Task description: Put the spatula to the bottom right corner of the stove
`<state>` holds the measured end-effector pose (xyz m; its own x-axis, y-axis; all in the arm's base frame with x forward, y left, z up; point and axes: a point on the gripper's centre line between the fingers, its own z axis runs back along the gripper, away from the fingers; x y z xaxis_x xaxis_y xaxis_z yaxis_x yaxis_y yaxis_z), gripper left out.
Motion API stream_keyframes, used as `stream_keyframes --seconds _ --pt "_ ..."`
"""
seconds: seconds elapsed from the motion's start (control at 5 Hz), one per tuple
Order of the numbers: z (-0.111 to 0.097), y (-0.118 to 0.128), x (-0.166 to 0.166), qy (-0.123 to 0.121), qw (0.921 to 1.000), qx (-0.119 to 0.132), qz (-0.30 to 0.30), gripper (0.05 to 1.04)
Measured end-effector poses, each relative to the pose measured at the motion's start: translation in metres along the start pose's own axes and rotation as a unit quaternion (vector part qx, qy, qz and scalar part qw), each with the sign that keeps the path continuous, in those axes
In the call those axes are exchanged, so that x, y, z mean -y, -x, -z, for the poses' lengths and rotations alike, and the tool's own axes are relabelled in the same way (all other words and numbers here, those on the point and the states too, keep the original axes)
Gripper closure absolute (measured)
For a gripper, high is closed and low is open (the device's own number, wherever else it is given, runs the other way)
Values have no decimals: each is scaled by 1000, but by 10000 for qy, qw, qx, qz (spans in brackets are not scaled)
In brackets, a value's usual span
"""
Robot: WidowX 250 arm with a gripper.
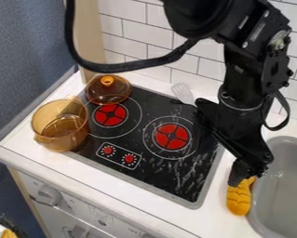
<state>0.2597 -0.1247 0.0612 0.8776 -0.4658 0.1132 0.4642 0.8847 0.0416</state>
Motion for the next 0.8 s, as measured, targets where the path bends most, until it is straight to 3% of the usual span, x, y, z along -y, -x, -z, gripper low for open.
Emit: stream_keyframes --seconds 0.2,0.4,0.6,0.8 --pt "7 2 1 31 9999 -108 -59 84" --pt "8 -5 -1 154 9988 122 -446 84" --pt "14 -10 -9 297 9945 174 -992 84" --pt "16 -23 -17 195 9833 352 -1775 84"
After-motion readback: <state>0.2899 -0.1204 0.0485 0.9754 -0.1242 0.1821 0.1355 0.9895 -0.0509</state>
